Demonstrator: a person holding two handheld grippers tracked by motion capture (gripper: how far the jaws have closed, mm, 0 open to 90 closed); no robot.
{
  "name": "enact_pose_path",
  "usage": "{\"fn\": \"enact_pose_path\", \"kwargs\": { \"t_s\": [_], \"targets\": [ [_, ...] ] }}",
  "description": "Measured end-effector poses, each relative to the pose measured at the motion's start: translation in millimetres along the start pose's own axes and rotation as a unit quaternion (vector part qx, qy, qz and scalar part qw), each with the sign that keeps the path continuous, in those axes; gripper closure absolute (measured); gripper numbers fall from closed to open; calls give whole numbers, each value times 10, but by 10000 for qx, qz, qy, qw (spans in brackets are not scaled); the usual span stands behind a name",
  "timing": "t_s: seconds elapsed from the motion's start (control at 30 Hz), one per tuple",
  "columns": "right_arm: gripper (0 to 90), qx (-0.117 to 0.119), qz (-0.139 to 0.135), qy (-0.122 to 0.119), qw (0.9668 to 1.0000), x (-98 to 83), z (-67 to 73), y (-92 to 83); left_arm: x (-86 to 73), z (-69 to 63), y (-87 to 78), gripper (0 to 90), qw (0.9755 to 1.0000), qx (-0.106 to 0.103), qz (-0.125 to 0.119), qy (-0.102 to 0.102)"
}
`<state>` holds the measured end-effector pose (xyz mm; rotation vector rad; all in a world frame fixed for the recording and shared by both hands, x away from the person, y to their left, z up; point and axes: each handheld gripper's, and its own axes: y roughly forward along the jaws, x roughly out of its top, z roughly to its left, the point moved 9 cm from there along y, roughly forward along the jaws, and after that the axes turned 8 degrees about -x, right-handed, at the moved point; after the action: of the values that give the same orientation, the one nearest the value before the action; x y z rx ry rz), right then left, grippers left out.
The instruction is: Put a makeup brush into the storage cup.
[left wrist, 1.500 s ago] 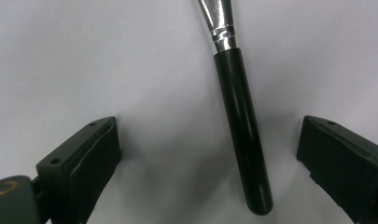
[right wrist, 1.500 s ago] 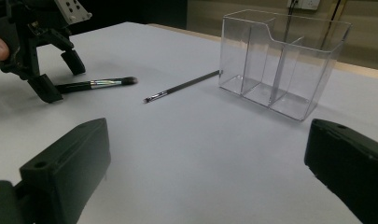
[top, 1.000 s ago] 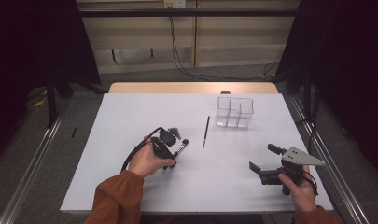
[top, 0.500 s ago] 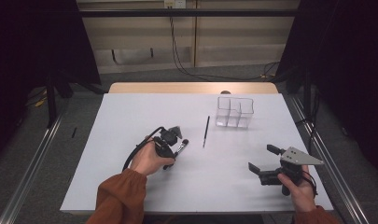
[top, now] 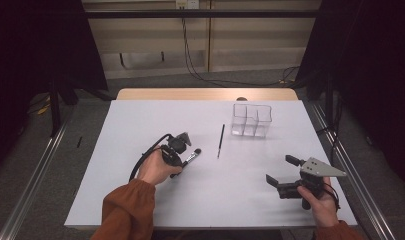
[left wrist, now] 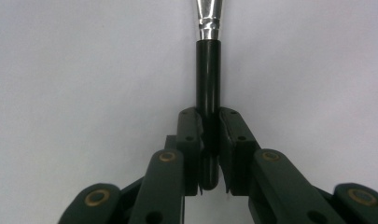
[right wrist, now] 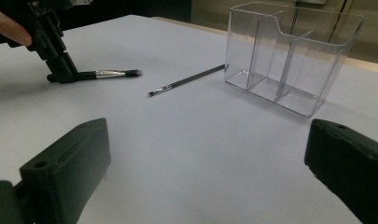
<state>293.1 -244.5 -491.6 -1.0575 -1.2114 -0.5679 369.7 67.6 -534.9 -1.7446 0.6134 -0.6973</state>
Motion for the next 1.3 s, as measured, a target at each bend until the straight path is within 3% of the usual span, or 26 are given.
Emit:
{"fn": "enact_pose_path", "kwargs": {
  "t_s": [0.2, 0.67, 0.7, 0.9, 1.07, 1.17, 1.2, 1.23, 1.3],
  "targets": [
    [0, 5, 3, -6, 10000, -1, -2, 4, -9, 19, -19, 799, 9997, -205, -132, -51],
    [0, -1, 1, 7, 10000, -3, -9, 3, 46, 74, -56, 798, 9982, -262, -533, -114],
    [0, -1, 1, 7, 10000, -3, -9, 3, 58, 71, -68, 798, 9972, -277, -672, -154],
    [0, 5, 4, 2, 10000, -2, -3, 7, 74, 91, -135, 798, 9944, -312, -976, -276],
    [0, 2, -1, 11, 10000, -1, -4, 6, 105, 85, -193, 798, 9898, -394, -1347, -246],
    [0, 5, -3, 9, 10000, -1, -4, 5, 91, 86, -199, 797, 9894, -393, -1386, -205],
    [1, 27, -37, 15, 10000, 6, 2, 4, 92, 78, -201, 797, 9874, -467, -1500, -195],
    [1, 60, -56, 20, 10000, 11, 10, 3, 92, 78, -201, 797, 9874, -467, -1500, -195],
    [2, 118, -94, 35, 9999, 19, 31, 0, 92, 72, -202, 797, 9834, -470, -1740, -196]
  ]
}}
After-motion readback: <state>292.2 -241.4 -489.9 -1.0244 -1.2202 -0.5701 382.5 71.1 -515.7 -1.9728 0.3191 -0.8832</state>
